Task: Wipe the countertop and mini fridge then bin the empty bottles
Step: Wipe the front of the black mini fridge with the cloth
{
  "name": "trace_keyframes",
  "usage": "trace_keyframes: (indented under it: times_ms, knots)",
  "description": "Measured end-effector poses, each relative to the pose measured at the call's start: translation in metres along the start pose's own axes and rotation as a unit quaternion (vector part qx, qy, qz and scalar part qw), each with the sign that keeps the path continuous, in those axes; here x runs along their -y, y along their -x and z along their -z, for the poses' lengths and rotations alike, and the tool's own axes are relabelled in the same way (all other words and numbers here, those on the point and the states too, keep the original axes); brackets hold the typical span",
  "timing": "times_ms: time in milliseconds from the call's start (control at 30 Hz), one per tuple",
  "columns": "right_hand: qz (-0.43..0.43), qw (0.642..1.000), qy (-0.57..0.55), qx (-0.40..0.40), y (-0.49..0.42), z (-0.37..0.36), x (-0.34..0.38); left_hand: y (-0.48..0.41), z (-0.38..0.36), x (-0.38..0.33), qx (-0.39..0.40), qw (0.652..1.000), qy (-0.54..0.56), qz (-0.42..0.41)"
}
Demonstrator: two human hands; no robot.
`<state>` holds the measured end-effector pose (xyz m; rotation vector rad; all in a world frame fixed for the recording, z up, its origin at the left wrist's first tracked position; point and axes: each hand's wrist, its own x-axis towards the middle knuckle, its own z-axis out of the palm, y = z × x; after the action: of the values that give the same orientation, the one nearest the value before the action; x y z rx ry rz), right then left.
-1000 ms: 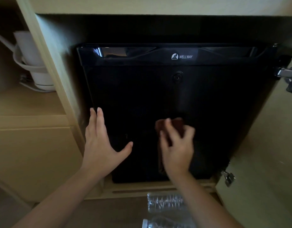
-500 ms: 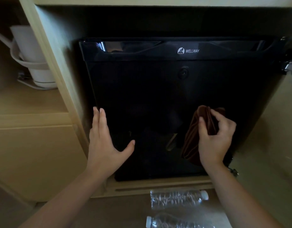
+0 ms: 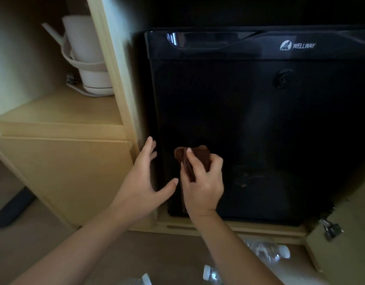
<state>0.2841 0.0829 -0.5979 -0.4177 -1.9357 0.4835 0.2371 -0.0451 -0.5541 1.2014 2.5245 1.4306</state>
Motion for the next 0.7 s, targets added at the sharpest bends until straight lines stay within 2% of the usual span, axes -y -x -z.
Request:
trace_keyframes:
  times_ms: [233, 367, 500, 567, 633, 700]
  knots:
    - [0.070, 0.997, -0.026, 0.022, -0.012, 0.024, -0.006, 0.000, 0.006, 0.000, -0.026, 0.999, -0.022, -0.009]
    - [0.066, 0.998, -0.007, -0.011, -0.024, 0.025, -0.006, -0.007, -0.001, 0.000, -0.003, 1.000, -0.026, -0.008]
    - [0.061, 0.996, 0.002, 0.060, 0.016, 0.007, -0.018, 0.005, 0.011, 0.005, 0.018, 0.999, -0.023, -0.037]
    - [0.031, 0.994, -0.010, 0.101, 0.033, 0.000, -0.021, 0.017, 0.023, 0.012, 0.031, 0.998, -0.028, -0.045]
    - [0.000, 0.995, -0.030, 0.099, 0.036, -0.003, -0.019, 0.028, 0.033, 0.020, 0.044, 0.997, -0.037, -0.050]
    - [0.010, 0.996, -0.054, 0.074, 0.026, -0.004, -0.010, 0.038, 0.042, 0.029, 0.052, 0.997, -0.038, -0.049]
